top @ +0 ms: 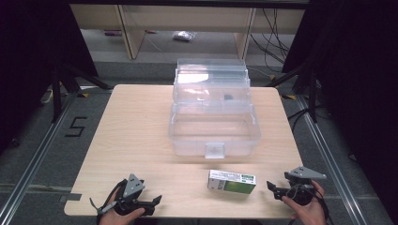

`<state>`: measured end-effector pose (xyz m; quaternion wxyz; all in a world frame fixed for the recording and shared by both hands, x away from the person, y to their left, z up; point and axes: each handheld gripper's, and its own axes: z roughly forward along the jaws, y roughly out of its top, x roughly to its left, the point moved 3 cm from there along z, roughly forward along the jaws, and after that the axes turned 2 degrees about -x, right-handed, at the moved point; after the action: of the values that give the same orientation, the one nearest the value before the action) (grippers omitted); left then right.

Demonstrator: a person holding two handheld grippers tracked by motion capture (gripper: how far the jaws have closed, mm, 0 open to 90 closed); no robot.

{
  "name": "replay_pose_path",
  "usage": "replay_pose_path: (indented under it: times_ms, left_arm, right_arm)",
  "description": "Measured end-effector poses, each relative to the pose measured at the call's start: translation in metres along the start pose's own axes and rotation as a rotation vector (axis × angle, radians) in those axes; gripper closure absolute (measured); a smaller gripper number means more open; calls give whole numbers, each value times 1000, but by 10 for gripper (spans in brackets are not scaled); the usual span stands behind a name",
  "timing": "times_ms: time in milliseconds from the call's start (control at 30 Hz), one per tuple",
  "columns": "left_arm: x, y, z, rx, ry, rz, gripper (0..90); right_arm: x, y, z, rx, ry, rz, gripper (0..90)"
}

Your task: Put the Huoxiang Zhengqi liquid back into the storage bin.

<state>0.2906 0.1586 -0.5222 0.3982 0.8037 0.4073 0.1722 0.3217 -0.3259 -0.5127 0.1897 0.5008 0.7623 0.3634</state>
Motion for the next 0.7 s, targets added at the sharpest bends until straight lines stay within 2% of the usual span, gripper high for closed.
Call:
replay_pose_path:
  times_ms: [33,67,100,200,233,267,333,400,467,500,567,600,633,700]
  left_arm:
    - [0,0,0,-1,0,-1,148]
    - [2,0,-2,24,-2,28,148]
    - [2,0,-2,28,-2,31,148]
    - [2,0,-3,46,-8,38,148]
    - [3,0,-4,58,-10,53,148]
    - [-1,1,-1,17,-11,10,148]
    - [0,1,-1,24,2,17,148]
    - [0,1,-1,23,-3,15,148]
    - [1,1,-1,24,-3,16,149]
    - [1,1,-1,26,-5,16,148]
    - [0,1,-1,23,-2,20,148]
    - [1,1,-1,24,-4,27,148]
    - [1,1,-1,24,-3,25,148]
    - [1,1,-1,23,-2,25,148]
  right_arm:
    - [-3,1,0,-8,5,-36,193]
    - [-3,1,0,-18,-7,-46,193]
    - [-2,1,-2,-7,-6,-28,195]
    - [-3,3,-5,-6,2,-34,198]
    - [-1,4,-7,11,0,-10,198]
    - [-4,5,-7,-14,-13,-62,199]
    - [-3,8,-10,7,-5,-58,198]
    - [-1,10,-10,9,6,-69,199]
    - [-1,11,-11,12,2,-97,202]
    - [1,11,-11,16,23,-78,202]
    - [2,12,-12,16,19,-110,203]
    - [5,12,-14,29,19,-78,203]
    - [4,13,-14,22,19,-104,204]
    - [5,15,-16,24,30,-106,204]
